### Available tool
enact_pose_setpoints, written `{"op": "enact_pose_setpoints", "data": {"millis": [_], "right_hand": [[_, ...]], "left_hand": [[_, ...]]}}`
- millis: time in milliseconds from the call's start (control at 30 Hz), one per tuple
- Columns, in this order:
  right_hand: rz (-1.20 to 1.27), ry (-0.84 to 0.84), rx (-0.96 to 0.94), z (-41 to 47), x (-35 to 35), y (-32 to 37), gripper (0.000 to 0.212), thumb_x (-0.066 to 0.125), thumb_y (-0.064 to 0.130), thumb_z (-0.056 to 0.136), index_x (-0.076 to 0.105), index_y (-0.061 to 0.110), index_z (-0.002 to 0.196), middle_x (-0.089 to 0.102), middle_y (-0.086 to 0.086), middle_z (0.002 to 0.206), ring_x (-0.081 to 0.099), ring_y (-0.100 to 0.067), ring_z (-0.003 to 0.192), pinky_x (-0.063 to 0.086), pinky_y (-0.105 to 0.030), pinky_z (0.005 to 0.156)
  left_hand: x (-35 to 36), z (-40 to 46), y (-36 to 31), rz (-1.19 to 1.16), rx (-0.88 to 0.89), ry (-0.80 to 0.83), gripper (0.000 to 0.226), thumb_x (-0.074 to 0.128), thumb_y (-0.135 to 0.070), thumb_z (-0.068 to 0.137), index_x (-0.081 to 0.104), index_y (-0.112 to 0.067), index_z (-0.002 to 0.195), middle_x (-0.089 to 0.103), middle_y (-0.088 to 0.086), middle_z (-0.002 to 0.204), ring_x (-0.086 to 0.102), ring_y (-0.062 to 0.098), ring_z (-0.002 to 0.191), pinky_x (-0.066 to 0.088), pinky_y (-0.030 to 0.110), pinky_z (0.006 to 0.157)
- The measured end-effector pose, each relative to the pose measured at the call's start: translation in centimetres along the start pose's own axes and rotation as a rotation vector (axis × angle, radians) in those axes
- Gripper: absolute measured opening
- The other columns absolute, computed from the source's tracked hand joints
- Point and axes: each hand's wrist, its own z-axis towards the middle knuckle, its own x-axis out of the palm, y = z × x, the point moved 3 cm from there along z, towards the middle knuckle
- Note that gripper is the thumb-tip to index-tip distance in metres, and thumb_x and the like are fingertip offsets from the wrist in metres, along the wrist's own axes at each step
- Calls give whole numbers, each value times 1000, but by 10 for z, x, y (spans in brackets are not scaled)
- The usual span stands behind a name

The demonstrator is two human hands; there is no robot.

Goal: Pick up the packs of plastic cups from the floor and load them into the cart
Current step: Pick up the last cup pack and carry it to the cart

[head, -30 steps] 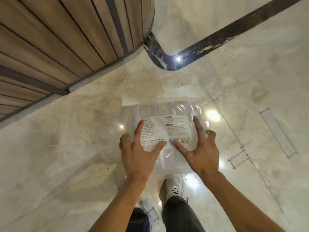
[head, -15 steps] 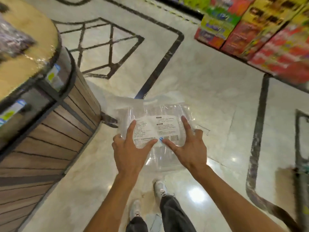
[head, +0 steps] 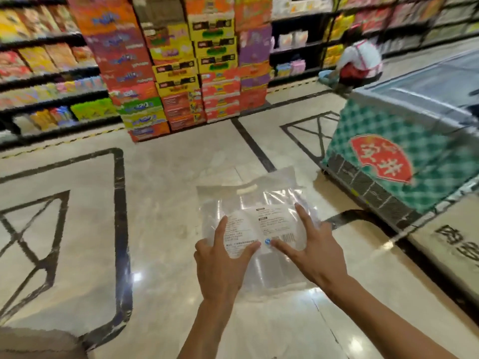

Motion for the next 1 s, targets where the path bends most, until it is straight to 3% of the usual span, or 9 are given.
{"op": "enact_pose_setpoints", "data": {"millis": [133,333,567,800,1000], "right_hand": [[27,-115,184,-43,-72,-95,107,50,99,65,7,59,155,44,-12,142,62,-30,115,55,-39,89],[9,-285,393,-141,-180,-248,102,53,91,74,13,51,159,47,-7,150,56,-29,124,54,-40,87],[55,-487,693,-274,-272,-401,104,42,99,68,5,58,156,49,-11,135,62,-31,108,54,-40,83],[73,-628,942,-375,-351,-523,105,47,96,71,10,53,159,45,-11,141,59,-32,119,52,-41,94],[88,-698,1108,-426,-391,-609,105,51,95,70,12,53,159,42,-10,153,50,-30,134,48,-40,101]], "left_hand": [[68,-48,-79,43,130,157,97,64,-86,70,23,-58,154,39,6,140,46,25,128,47,37,100],[181,-164,-192,94,327,374,96,61,-88,72,22,-58,154,42,5,137,51,25,124,51,42,99],[296,-316,-303,140,616,563,94,55,-93,69,26,-60,152,44,11,139,51,32,126,49,42,98],[413,-446,-389,124,835,778,100,46,-103,63,25,-61,151,56,8,135,53,32,127,54,48,97],[499,-530,-444,179,951,932,97,52,-96,69,26,-58,154,55,9,134,55,27,119,50,37,93]]}}
